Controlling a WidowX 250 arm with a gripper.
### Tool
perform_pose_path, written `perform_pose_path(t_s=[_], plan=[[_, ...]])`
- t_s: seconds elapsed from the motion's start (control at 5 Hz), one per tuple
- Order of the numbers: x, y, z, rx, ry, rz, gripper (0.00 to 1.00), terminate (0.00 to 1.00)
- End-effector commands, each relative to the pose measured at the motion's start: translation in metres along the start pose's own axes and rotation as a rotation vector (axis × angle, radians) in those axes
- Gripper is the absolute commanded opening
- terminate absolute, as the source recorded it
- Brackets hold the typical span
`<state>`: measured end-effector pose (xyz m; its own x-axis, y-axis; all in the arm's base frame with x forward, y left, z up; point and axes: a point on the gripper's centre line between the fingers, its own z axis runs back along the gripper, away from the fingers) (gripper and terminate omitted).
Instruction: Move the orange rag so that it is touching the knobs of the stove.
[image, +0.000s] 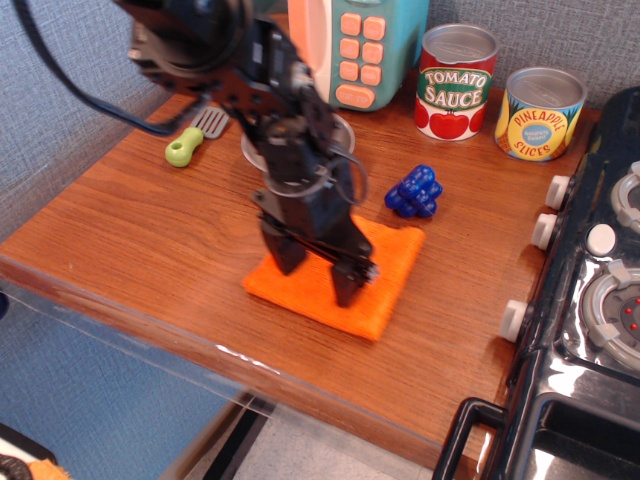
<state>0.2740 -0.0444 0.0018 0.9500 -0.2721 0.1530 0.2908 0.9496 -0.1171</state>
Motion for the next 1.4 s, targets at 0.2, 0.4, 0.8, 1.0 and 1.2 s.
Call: perform_pose_path(t_s=[0.2,0.4,0.8,1.0,1.2], plan=[[-0.030,-0.059,-0.003,-0.063,0.136,-0.067,1.00,0.00],[-0.028,-0.064,0.006,-0.061,0.126,-0.053,1.00,0.00],[-0.016,-0.046,0.039,-0.040,0.062,0.051,1.00,0.00],[-0.011,-0.041,0.058,-0.058,0.022,0.079,1.00,0.00],[-0.010,-0.042,0.081,-0.044,-0.022,0.090,1.00,0.00]])
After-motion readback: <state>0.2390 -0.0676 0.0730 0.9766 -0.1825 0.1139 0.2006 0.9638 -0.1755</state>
